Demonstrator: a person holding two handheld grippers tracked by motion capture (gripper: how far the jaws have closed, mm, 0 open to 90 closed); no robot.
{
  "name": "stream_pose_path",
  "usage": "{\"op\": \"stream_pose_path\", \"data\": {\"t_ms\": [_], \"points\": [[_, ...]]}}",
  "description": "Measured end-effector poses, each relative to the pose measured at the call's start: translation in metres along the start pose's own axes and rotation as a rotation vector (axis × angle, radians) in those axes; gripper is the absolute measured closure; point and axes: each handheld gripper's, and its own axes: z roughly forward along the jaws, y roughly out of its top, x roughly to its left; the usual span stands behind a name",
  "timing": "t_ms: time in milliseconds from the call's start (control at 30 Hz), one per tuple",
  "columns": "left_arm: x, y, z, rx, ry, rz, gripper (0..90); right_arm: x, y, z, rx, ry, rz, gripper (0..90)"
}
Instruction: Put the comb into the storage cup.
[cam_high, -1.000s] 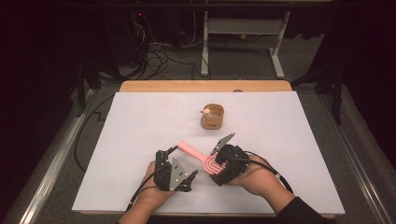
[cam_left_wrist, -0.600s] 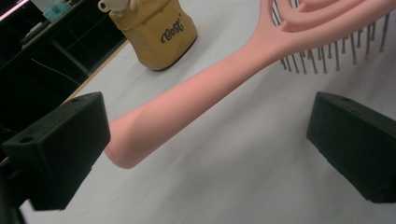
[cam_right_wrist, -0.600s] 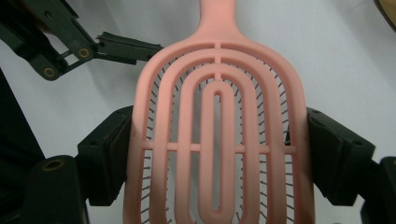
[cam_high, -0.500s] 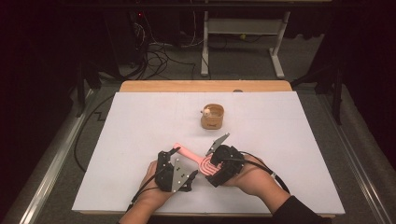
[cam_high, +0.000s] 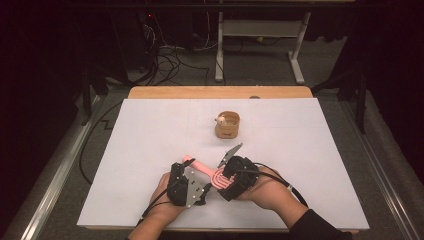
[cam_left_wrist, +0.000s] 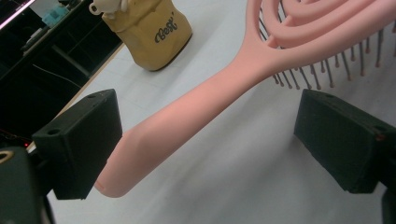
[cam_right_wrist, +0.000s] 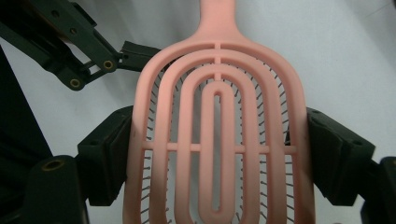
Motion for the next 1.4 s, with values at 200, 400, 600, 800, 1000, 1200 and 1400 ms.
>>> {"op": "stream_pose_path", "data": {"t_ms": [200, 400, 600, 800, 1000, 1200, 1400], "points": [[0.0, 0.0, 0.001, 0.017, 0.012, 0.003, 11.6, 0.0, 0.0, -0.001, -0.002, 0.005, 0.0, 20.1], [-0.001, 0.0, 0.001, 0.028, 0.026, 0.01, 14.2, 0.0, 0.001, -0.001, -0.006, 0.007, 0.004, 20.1], [-0.001, 0.0, 0.001, 0.026, 0.031, 0.009, 14.3, 0.001, 0.001, -0.001, -0.006, 0.005, 0.005, 20.1], [-0.005, 0.001, -0.001, 0.005, 0.03, 0.043, 20.3, 0.001, 0.002, -0.001, -0.002, 0.001, 0.001, 20.1], [-0.007, 0.002, -0.002, 0.001, 0.034, 0.068, 27.4, 0.002, 0.004, -0.001, -0.003, -0.001, 0.001, 20.1], [-0.009, 0.003, -0.001, 0.012, 0.05, 0.103, 33.0, 0.002, 0.004, 0.0, 0.001, -0.003, -0.001, 20.1], [-0.011, 0.002, -0.001, 0.029, 0.073, 0.134, 39.9, 0.002, 0.004, 0.0, 0.005, -0.008, -0.004, 20.0]]}}
